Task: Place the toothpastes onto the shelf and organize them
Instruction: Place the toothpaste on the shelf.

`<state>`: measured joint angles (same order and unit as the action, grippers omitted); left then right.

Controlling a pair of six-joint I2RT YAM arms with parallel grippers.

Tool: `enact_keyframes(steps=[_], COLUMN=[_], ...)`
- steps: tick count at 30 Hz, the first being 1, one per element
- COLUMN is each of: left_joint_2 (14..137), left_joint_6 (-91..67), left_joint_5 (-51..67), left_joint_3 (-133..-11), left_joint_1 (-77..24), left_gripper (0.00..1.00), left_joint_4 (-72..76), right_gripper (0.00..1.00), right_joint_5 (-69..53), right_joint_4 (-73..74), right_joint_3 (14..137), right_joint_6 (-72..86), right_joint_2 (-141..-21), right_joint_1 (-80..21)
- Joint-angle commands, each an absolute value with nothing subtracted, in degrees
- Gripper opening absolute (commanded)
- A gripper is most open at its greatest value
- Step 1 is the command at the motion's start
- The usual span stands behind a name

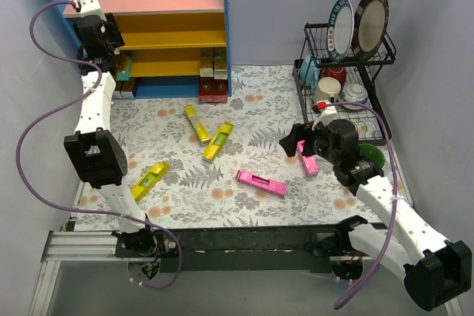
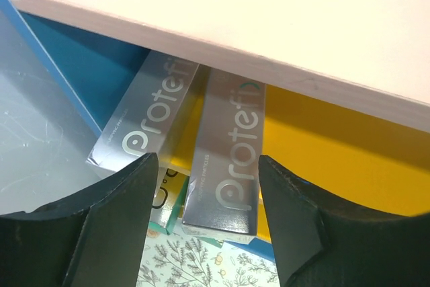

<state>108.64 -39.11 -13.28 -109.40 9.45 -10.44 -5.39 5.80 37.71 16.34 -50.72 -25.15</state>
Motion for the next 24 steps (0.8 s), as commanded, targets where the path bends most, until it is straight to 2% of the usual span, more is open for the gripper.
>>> enact_keyframes(steps=[1, 7, 24], left_joint_2=[104.23, 108.72, 114.17], left_joint_6=[-35.34, -31.29, -30.32], left_joint_5=[-12.04, -19.14, -33.21], left_joint_3=[-107.93, -107.75, -110.65], left_joint_1=[8.35, 6.68, 6.06], left_gripper=[0.62, 0.61, 0.50], left_joint_4=[-7.91, -6.60, -4.66], right_gripper=[0.98, 0.97, 0.97], right_joint_5=[-6.94, -6.94, -7.38], right_joint_4=[2.29, 2.99, 2.02], right_joint_3=[37.79, 37.88, 37.27], right_joint_6=[16.00, 15.56, 15.47], right_joint_2=[-50.63, -50.80, -51.59], right_joint_1=[-25.40, -25.40, -25.40])
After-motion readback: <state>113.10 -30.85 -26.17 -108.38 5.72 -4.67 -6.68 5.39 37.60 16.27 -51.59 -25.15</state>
